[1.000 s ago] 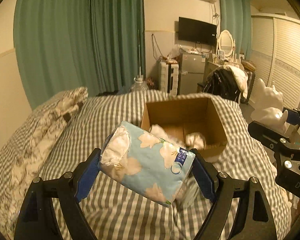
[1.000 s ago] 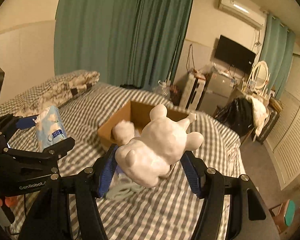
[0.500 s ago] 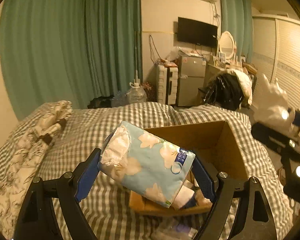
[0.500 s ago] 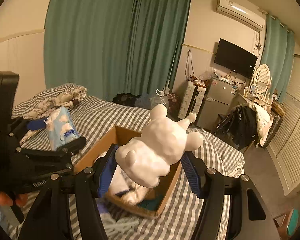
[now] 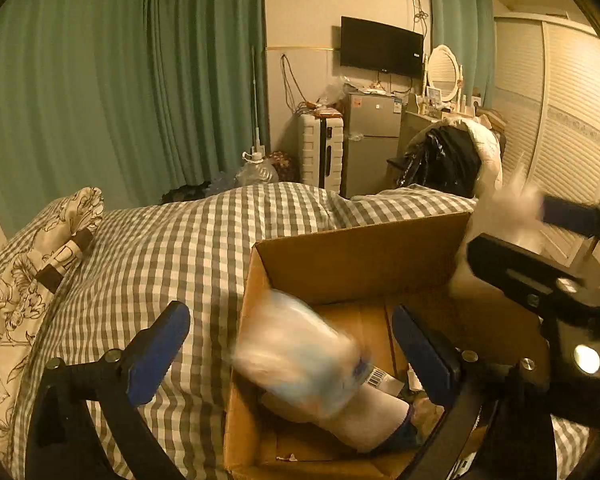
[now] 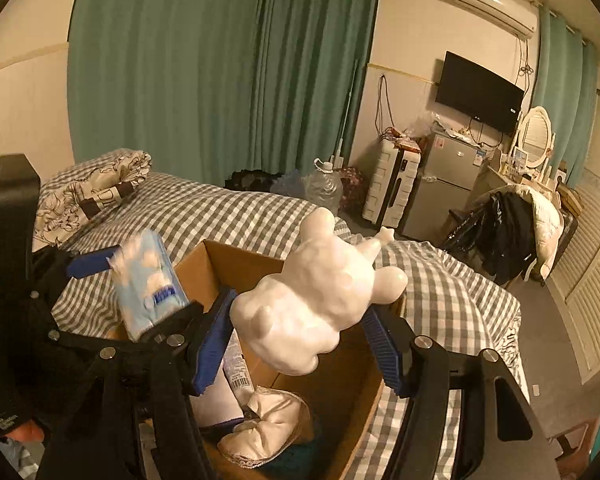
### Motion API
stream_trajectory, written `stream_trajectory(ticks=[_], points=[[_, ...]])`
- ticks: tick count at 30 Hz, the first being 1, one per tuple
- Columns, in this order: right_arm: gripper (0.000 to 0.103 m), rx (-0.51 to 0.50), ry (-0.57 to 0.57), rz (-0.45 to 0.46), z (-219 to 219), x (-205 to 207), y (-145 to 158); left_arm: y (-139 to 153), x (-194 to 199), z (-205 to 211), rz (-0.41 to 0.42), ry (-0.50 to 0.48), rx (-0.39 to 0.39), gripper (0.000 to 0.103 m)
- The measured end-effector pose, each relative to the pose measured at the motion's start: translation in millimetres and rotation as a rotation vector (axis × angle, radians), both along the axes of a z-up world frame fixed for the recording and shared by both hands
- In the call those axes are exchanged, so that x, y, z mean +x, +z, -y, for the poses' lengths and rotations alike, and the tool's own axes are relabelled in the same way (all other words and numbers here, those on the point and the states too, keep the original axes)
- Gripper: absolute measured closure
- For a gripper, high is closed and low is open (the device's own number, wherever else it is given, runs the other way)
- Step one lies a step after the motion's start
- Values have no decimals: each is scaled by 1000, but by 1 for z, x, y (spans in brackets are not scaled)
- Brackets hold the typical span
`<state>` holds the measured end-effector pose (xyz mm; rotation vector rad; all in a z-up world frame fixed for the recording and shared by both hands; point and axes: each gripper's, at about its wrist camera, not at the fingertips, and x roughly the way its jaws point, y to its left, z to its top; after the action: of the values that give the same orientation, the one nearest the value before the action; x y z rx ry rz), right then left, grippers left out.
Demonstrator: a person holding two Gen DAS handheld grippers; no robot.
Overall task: Organize objects
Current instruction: 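Drop the tissue pack and plush toy into the box with both grippers, then grasp the grey-green plastic clips with the right gripper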
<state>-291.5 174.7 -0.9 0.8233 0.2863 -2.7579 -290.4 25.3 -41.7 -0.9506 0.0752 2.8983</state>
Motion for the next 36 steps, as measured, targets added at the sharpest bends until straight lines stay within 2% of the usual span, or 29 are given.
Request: stream_trajectory(ticks=[1,6,13,18,22,26,30,33,36], points=[[17,-6,-9,-11,-3,3,1,3,2,0,2,-2,2,0],[17,-7,-28,-57,-12,27,26,23,26,8,20,11,-4,0],[14,12,-61,-81,-17,88,73,67,85,27,2,55,15,0],[12,31,-69,-80,-10,141,82,77,128,43,-8,120,9,0],[11,25,-84,-27,-11,164,62,59,160,55,0,154,48,0],[11,28,-115,46,-8,174,21,31,175,53,25,172,55,0],[11,28,-145,140,-1,171,-24,-4,174,55,77,215,51,0],[11,20,-144,206,1,165,-51,-24,169,55,117,237,14,0],[11,38,-165,248,4,157,-72,-33,166,57,143,236,16,0]])
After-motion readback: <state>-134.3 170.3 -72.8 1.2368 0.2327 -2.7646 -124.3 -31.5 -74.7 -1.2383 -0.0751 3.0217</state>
